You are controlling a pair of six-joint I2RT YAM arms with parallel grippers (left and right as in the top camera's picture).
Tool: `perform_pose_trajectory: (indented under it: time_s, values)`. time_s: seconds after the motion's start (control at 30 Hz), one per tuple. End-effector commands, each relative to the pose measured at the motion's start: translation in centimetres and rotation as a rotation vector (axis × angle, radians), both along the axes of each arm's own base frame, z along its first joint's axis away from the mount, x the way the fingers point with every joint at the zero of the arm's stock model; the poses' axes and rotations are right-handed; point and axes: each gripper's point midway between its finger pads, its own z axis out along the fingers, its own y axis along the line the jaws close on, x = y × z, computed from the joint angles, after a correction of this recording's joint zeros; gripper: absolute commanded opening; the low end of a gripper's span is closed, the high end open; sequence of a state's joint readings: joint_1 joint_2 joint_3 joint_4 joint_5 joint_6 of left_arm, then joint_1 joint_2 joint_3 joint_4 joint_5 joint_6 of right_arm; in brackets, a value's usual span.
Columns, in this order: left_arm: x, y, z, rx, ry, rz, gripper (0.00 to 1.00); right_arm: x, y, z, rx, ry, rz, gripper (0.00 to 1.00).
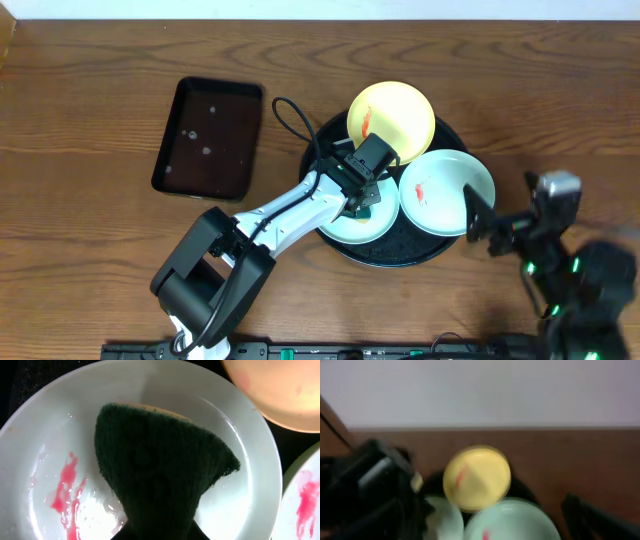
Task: Clean dirty plates on tray and stack at the side
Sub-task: 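Reach the right gripper to the right pale green plate's rim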
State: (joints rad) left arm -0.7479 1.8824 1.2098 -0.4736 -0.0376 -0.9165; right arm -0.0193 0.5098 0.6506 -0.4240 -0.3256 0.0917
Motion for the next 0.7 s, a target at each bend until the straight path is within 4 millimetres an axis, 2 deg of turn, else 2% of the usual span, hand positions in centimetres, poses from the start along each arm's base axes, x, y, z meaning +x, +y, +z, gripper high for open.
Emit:
perform_pose_trajectory:
  time_s: [0.0, 0.17, 0.27, 0.37, 0.47, 0.57, 0.67]
  values:
    - [0.0, 0.7, -0.4, 0.029, -0.005, 0.013, 0.14, 3.1, 0.4, 0.5, -0.072, 0.137, 0.092, 0.99]
    - [0.0, 0.7, -0.4, 0.029, -0.005, 0.013, 0.17, 6.2, 3.3, 0.2, 0.068, 0.31, 0.282, 0.99]
    - [0.0, 0.7, -0.4, 0.028, -0.004, 0.013, 0.24, 7.6, 4.9, -0.3, 0.136, 0.342, 0.387, 0.99]
    - [-0.1, 0.6, -0.4, 0.022, 0.001, 0.01, 0.35, 8.0, 5.9, -1.5, 0.196, 0.387, 0.465, 0.99]
    - [-0.1, 0.6, -0.4, 0.021, 0.003, 0.009, 0.59, 9.0, 5.5, -3.4, 0.194, 0.439, 0.434, 0.99]
    - [0.1, 0.4, -0.3, 0.014, -0.005, 0.009, 0.68, 10.0, 4.8, -5.6, 0.175, 0.497, 0.381, 0.89]
    - [0.1, 0.4, -0.3, 0.011, -0.008, 0.01, 0.7, 10.5, 4.4, -7.4, 0.18, 0.554, 0.349, 0.78]
